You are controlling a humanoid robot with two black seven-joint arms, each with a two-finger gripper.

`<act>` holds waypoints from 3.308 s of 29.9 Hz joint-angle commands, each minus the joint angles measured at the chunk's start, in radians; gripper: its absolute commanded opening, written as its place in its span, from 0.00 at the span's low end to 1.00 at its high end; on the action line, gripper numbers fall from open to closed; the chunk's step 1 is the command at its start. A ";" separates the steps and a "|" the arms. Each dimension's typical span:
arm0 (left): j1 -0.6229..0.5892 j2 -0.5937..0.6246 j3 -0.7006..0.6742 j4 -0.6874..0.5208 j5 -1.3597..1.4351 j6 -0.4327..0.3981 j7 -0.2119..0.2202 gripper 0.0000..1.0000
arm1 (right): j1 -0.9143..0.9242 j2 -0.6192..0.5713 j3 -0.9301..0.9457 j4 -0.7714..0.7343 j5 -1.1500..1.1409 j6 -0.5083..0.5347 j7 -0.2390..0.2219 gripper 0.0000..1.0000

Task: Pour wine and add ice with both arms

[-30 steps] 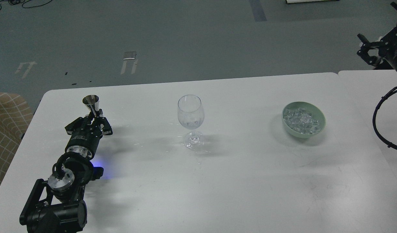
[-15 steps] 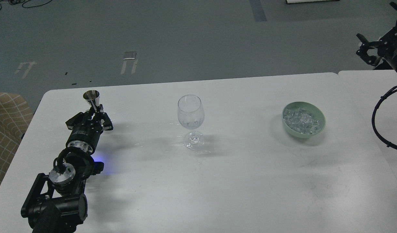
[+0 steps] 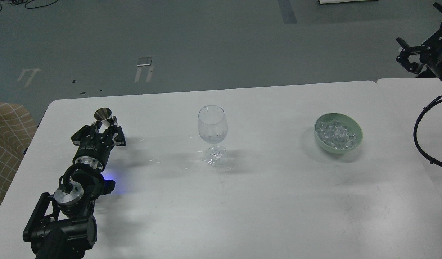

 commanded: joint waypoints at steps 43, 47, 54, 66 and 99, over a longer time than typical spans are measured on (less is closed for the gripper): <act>-0.199 0.307 0.236 -0.281 0.072 0.078 0.016 0.97 | 0.020 -0.147 0.005 0.086 -0.052 0.015 0.005 1.00; -0.271 0.303 0.336 -0.265 0.135 0.077 0.020 0.97 | 0.029 -0.181 0.003 0.086 -0.179 0.015 0.007 1.00; -0.319 0.297 0.444 -0.251 0.160 0.067 0.017 0.97 | 0.074 -0.205 0.002 0.092 -0.467 0.017 0.010 1.00; -0.288 0.266 0.398 -0.256 0.143 0.031 0.016 0.90 | 0.075 -0.225 -0.132 0.286 -0.957 0.012 0.148 1.00; -0.201 0.265 0.328 -0.300 0.143 -0.017 0.023 0.98 | 0.175 -0.380 -0.897 0.641 -1.344 0.006 0.137 0.52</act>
